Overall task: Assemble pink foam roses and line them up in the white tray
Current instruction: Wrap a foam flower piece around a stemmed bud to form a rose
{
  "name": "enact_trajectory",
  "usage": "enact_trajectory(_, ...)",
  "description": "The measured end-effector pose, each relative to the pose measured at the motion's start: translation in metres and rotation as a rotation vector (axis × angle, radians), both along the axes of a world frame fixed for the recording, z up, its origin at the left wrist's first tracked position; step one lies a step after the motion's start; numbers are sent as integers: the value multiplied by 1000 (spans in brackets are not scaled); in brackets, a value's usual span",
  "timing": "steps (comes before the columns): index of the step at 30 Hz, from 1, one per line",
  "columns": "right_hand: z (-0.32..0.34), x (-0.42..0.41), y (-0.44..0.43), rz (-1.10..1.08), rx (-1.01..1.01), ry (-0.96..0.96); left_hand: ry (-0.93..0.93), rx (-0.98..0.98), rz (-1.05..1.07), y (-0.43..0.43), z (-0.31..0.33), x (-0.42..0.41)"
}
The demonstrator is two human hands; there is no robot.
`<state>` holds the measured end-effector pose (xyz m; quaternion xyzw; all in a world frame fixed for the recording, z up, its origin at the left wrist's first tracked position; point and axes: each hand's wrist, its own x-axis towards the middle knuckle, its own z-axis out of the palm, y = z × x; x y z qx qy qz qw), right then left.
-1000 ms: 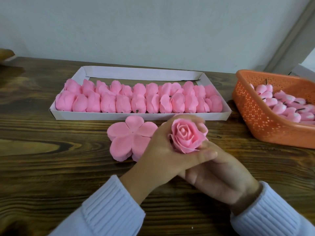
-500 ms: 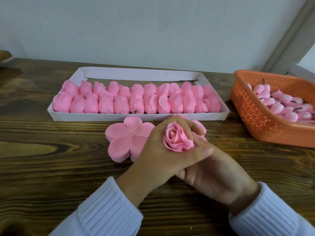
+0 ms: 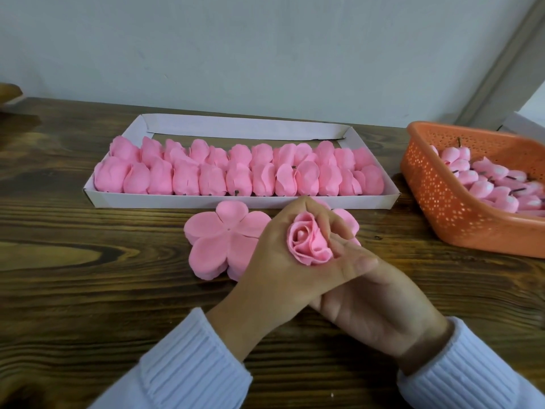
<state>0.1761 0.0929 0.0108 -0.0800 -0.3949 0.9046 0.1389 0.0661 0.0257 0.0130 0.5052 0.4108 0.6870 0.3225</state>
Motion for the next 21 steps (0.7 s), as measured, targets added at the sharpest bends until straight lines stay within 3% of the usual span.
enact_trajectory(13, -2, 1, 1, -24, 102, -36, 38, -95, 66, 2, 0, 0)
enact_trajectory(18, -2, 2, 1, -291, 223, -163, -95, -48, 172, 2, 0, -1)
enact_trajectory(21, -3, 3, 3, -570, 466, -168, -211, -32, 253, 4, -1, -6)
